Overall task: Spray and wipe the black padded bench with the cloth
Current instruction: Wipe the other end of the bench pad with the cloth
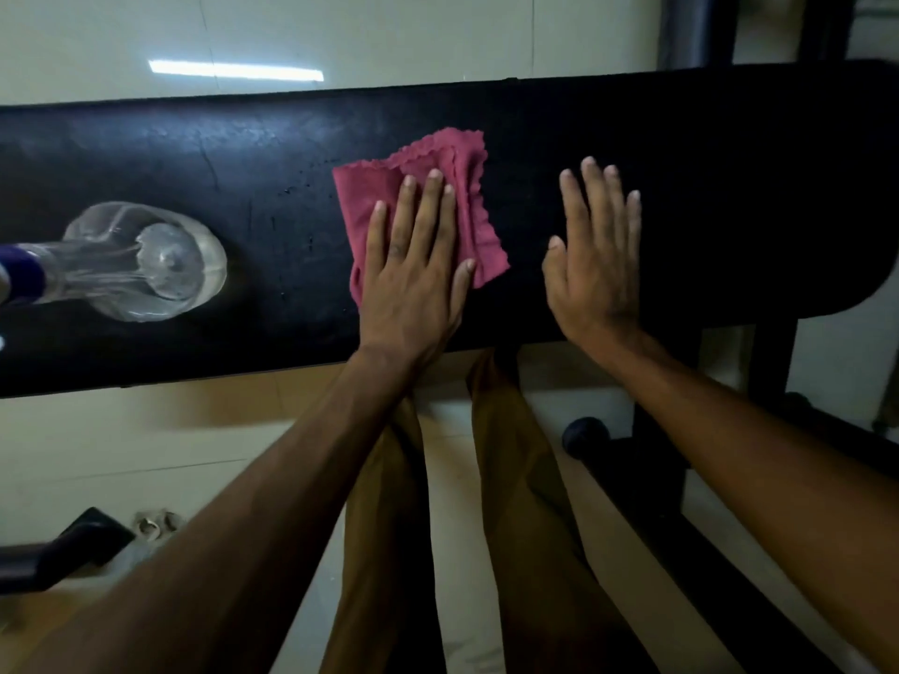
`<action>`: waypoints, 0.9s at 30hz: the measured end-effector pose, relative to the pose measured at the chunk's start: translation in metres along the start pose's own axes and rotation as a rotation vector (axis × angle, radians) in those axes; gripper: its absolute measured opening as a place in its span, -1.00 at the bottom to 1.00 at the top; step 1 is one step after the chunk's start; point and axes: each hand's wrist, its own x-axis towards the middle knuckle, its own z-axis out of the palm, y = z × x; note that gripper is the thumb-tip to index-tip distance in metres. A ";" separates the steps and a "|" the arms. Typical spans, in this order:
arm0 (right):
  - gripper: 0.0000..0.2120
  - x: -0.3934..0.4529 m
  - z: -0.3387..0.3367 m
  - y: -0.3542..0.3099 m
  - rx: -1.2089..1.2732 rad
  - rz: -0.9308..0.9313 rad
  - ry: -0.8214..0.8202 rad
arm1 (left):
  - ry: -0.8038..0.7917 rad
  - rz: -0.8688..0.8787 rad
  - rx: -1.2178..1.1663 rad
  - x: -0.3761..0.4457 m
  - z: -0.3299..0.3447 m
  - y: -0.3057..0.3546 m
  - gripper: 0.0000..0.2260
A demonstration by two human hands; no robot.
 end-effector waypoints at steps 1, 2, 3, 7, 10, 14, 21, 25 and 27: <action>-0.45 -0.001 0.004 -0.005 0.009 0.022 0.023 | 0.010 0.011 0.013 0.007 0.000 -0.001 -0.41; -0.45 -0.001 0.008 -0.009 0.022 0.048 0.045 | 0.019 0.025 0.021 0.015 -0.001 -0.003 -0.41; -0.45 0.000 0.010 -0.012 0.037 0.074 0.067 | 0.022 0.041 0.029 0.024 -0.004 -0.005 -0.41; -0.47 0.000 0.015 -0.016 0.049 0.136 0.122 | 0.034 -0.043 0.043 0.052 -0.012 -0.018 -0.40; -0.47 0.000 0.012 -0.017 0.060 0.130 0.104 | 0.048 -0.354 0.033 0.060 -0.021 -0.032 -0.38; -0.45 0.002 0.010 -0.020 0.068 0.137 0.088 | 0.100 -0.672 -0.072 0.040 -0.025 -0.049 -0.40; -0.42 -0.003 0.025 -0.021 -0.068 0.109 0.069 | 0.037 -0.748 -0.071 -0.012 -0.006 -0.004 -0.40; -0.43 -0.004 0.029 -0.021 -0.111 0.112 0.104 | 0.048 -0.325 -0.025 -0.007 0.001 -0.005 -0.42; -0.43 -0.004 0.028 -0.022 -0.116 0.112 0.115 | 0.046 -0.174 0.006 0.007 -0.004 -0.019 -0.41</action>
